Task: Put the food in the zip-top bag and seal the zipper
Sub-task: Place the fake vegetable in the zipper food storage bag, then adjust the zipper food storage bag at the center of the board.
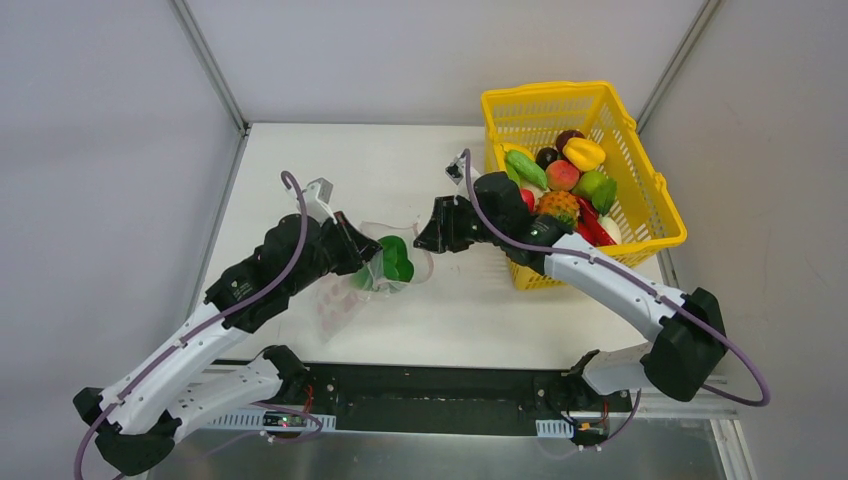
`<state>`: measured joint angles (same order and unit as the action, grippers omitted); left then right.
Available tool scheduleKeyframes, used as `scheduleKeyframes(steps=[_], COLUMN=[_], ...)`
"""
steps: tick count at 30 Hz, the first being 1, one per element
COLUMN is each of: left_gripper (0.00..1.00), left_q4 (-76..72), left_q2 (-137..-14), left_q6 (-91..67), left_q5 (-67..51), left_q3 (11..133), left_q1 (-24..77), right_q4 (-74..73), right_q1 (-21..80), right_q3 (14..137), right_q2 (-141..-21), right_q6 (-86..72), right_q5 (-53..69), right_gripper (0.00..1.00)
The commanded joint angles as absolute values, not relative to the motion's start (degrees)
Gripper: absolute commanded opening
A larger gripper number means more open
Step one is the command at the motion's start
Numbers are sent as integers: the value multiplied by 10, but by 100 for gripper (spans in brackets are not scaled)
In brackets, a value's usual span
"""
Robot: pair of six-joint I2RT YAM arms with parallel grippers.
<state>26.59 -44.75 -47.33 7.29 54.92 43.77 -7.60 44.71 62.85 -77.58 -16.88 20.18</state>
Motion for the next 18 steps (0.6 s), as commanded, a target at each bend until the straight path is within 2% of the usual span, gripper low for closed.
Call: scheduleKeyframes(steps=[1,5,6,9,14,15,18], left_gripper=[0,0,0,0,0,0,0], left_q4=[284,368,393,440,426,432,512], left_q2=[-430,-442,-449,-463,-460,-462,-491], left_q6=[-459,-407,-394,-352,-289,-283,-260], left_q5=[81,128,151,211,219,225,235], left_q3=[550,594,610,657,713,725,799], left_q1=[432,432,432,432,432,432,429], right_q4=[-101,-82,-71,8,124,114,30], right_q1=[455,458,458,457,457,457,457], right_q3=[681,682,683,677,718,737,782], right_q2=[-791,-795,-790,-755,-751,-759,-791], right_q6=[-133,-144,-147,-160,-187,-201,-190], right_q5=[129,131,131,143,315,303,144], right_gripper=[39,4,0,0,0,0,0])
